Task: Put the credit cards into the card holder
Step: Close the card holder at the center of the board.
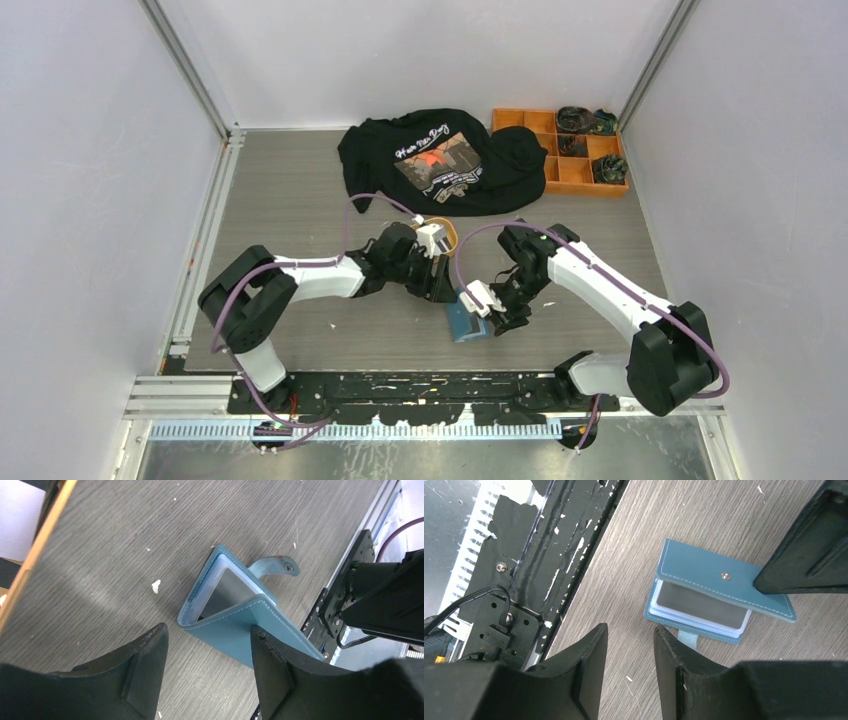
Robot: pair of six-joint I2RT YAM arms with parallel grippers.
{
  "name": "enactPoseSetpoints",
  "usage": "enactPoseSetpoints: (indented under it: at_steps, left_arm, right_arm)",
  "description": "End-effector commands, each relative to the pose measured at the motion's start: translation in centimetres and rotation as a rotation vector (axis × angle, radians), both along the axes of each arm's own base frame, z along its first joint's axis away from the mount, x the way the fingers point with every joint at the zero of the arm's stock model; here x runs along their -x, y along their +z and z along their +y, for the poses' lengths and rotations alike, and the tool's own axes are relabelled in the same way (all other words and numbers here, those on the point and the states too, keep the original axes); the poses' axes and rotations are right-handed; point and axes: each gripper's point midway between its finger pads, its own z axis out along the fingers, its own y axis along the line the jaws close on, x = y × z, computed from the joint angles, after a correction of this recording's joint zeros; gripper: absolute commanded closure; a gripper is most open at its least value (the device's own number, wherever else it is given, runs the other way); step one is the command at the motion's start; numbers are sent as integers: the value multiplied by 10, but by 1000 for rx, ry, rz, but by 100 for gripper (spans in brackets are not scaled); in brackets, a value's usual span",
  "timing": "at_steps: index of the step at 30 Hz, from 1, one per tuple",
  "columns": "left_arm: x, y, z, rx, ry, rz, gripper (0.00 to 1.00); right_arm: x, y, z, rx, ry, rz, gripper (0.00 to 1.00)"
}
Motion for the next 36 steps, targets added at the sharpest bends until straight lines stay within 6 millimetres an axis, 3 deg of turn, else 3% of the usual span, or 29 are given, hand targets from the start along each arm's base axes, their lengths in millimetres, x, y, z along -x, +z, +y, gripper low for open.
enactPoseSetpoints:
  at_steps: [1, 11, 24, 27, 32, 36]
  left_arm:
    - [4, 1, -8, -11, -69, 22, 39]
    - [7, -15, -21, -38, -70, 54, 53]
    - [26, -38, -27, -86, 22, 75, 68]
    - [32, -39, -31, -76, 53, 75, 69]
    - [36, -33, -40, -19, 147, 56, 71]
    - [37, -28, -45, 36, 254, 29, 72]
  right_arm:
    - [-1, 9, 5, -37, -5, 15, 56]
    - [-22, 5, -2, -3, -146, 46, 62]
    - [-58, -30, -28, 212, -351, 38, 64]
    - [-67, -33, -31, 234, -413, 32, 60]
    - [-76, -25, -33, 230, -527, 60, 53]
    - [-72, 4, -32, 133, -596, 118, 50]
